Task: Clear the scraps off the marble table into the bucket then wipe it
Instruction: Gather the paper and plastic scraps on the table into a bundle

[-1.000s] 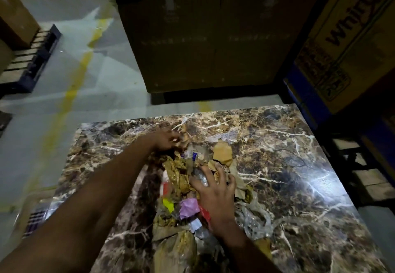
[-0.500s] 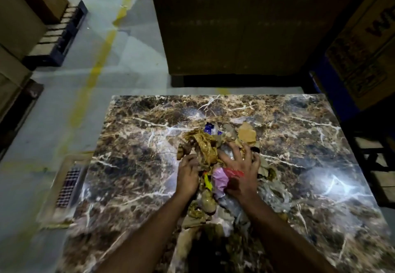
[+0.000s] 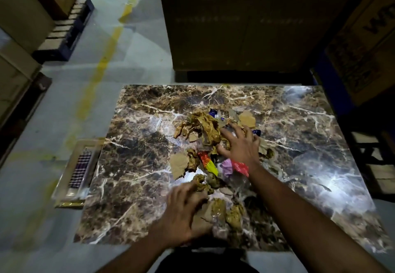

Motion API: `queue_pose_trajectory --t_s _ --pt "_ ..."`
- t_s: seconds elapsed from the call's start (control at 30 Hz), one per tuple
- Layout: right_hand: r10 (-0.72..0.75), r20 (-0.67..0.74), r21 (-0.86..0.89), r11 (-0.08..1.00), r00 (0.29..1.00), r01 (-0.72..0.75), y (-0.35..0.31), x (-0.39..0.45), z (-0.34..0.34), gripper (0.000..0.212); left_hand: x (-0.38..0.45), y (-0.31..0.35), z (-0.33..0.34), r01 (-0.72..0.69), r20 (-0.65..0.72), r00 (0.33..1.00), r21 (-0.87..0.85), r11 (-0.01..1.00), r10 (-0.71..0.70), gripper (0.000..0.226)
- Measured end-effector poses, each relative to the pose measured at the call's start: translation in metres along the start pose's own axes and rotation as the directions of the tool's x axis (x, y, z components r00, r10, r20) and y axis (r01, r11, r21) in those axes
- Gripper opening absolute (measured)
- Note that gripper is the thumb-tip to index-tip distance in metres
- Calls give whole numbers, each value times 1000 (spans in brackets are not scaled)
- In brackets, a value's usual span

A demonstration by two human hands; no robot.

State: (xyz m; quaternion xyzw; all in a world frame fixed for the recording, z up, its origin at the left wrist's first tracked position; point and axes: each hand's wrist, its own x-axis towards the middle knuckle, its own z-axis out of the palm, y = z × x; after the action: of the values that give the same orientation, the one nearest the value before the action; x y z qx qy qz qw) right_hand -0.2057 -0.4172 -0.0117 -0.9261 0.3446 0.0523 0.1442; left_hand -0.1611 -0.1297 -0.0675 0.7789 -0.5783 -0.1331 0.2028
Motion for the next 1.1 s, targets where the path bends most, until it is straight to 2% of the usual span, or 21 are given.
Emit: queue_pose_trajectory --t_s 0.07,0.13,0.23,0.3,0.37,0.5,0.6,0.73,0.83,0.93,1.0,1.07,1.1 --pt "-6 3 -1 1000 1000 6 0 -2 -2 69 -13 6 27 -78 109 992 180 981 59 84" --pt "-6 2 5 1000 1000 6 0 -2 -4 69 -3 8 43 -25 144 990 267 963 -14 88" --pt "11 28 1 1000 1000 -11 2 0 -3 64 30 5 39 144 6 989 179 973 -147 67" --pt "28 51 -4 1000 998 -28 4 3 -2 67 51 -2 30 208 -44 978 86 974 -205 61" --pt "29 92 -6 1000 995 -28 4 5 -5 79 65 -11 27 201 -67 977 -9 980 -201 62" --pt "-6 190 53 999 982 -5 6 12 -20 95 66 -20 23 244 -59 965 -176 954 -257 80" --pt "-46 178 149 989 983 20 9 15 -31 88 60 -16 14 201 -96 970 -207 957 -224 73" --pt "-77 74 281 958 994 53 13 14 -47 92 57 -14 3 182 -194 955 -215 959 -225 74" --pt "-57 79 166 985 995 43 14 9 -60 82 50 -4 4 165 -248 946 -187 968 -209 71" --pt "-114 142 52 993 983 107 19 2 -69 96 38 10 15 43 -290 954 -105 993 -72 67" --pt "-164 167 78 985 972 153 26 -3 -72 89 31 20 24 -174 -275 946 4 985 169 53" --pt "-244 165 179 960 956 214 35 -8 -78 82 27 28 32 -422 -125 888 165 892 443 38" --pt "-286 136 244 938 949 248 41 -9 -80 76 27 30 35 -501 -24 855 221 836 519 36"
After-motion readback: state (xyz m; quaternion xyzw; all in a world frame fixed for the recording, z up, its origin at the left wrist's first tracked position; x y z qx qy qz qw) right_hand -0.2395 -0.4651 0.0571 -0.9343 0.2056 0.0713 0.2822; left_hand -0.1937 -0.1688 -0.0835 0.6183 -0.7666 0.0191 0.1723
